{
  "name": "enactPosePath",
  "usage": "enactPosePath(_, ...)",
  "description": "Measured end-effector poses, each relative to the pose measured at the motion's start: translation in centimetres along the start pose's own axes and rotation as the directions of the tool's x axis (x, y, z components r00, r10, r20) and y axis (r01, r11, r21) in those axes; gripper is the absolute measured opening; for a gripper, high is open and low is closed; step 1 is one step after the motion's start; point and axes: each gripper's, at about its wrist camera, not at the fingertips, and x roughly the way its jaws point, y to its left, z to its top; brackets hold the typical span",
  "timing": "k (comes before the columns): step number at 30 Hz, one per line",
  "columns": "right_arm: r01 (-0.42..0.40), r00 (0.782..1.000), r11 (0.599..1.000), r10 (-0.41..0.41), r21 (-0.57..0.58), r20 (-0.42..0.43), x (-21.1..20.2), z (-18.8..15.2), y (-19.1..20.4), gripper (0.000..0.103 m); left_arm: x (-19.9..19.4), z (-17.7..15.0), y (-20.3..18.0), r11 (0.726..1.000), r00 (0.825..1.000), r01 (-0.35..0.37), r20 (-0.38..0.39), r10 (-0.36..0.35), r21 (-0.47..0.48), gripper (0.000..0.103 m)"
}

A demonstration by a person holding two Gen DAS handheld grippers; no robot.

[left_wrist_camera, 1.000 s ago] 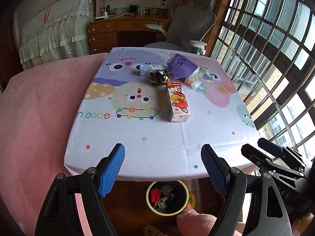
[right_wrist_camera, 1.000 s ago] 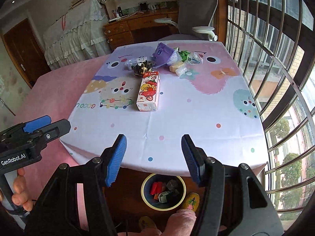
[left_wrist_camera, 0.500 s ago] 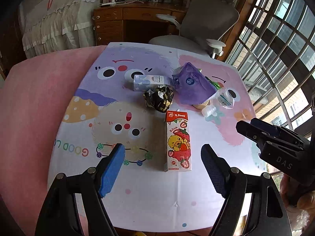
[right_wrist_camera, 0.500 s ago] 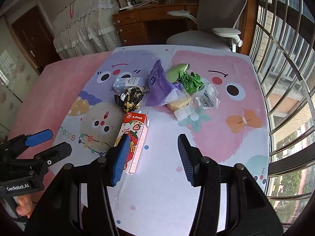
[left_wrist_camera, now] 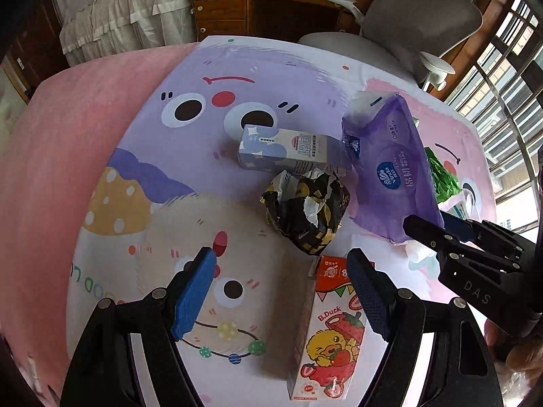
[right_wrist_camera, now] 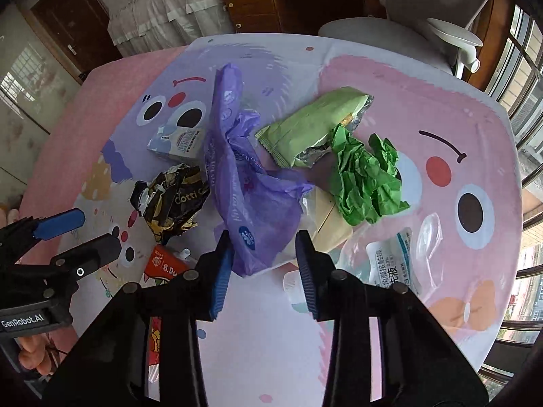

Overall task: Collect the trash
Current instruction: 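Grasp the purple tissue pack with the right gripper while the left grasps the black-gold wrapper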

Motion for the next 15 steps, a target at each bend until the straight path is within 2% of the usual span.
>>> enactPosePath(3,-0.041,0.999,0.999,0.042,-0.021,0.022,0.1,-0.3,-0.2,0.024,1.5,0.9,-0.1,1.0,1.0,-0.005,-0.016,0.005,-0.005,0.081)
enactPosePath(4,-0.064,0.998,0.998,0.064,-0.018,0.028,0.1,-0.4,-0.4,0.022,1.9,1.1,-0.1,1.0,1.0,-0.004,-0.019,0.004,-0.006,0.081)
enactPosePath(5,-0.087,0.996,0.996,0.087,-0.009,0.029,-0.1,-0.6,-0.5,0.015,2.4,1.4,-0.2,1.0,1.0,-0.003,-0.024,0.003,-0.006,0.081)
enactPosePath(7,-0.118,0.992,0.993,0.118,0.016,0.034,-0.4,-0.8,-1.1,0.012,3.2,2.0,-0.6,1.0,0.999,0.0,-0.035,0.0,-0.003,0.081)
enactPosePath(15,-0.176,0.984,0.982,0.174,0.072,0.039,-0.8,-1.1,-3.1,0.009,6.9,3.7,-1.9,1.0,0.995,-0.004,-0.101,0.005,0.005,0.081)
